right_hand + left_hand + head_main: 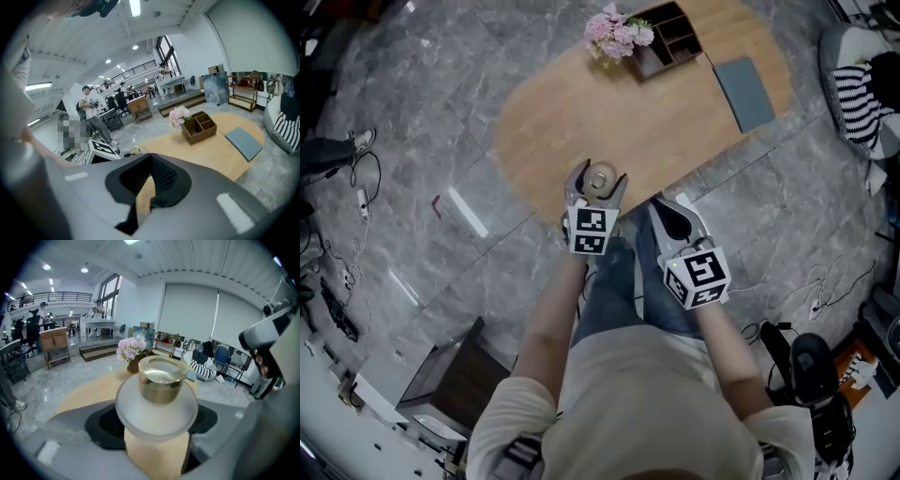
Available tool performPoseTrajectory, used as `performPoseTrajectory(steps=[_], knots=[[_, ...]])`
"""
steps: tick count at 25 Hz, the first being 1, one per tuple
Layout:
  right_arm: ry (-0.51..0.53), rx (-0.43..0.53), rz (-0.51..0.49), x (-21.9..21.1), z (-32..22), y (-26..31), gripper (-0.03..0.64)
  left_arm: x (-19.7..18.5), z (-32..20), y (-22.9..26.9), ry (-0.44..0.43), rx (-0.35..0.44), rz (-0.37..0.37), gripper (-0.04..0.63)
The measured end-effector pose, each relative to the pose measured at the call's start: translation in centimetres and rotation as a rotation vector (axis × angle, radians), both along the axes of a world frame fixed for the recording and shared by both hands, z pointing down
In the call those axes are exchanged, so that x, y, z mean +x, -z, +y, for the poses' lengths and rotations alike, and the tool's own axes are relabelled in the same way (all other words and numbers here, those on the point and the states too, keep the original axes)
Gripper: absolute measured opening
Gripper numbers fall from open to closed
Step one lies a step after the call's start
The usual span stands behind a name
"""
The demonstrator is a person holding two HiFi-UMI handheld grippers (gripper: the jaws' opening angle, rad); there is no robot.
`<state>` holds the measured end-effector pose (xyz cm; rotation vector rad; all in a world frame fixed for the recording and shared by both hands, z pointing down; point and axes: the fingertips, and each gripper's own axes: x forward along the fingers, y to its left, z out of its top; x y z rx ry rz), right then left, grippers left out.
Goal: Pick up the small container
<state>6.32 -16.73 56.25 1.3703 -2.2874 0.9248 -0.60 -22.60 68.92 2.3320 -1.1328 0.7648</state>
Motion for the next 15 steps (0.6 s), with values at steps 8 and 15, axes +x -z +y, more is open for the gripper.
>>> performPoseTrajectory(steps=[8,15], knots=[[-0.025,0.062,0.022,0.0,2.3,4.0,-0.002,-1.8,2.9,6.3,0.035,0.025,0.037,0.354],[-0.031,0.125,0.041,-0.4,4.3,7.8,-0.002,-3.3,5.5,11.0,0.048,0.049,0.047,0.354]])
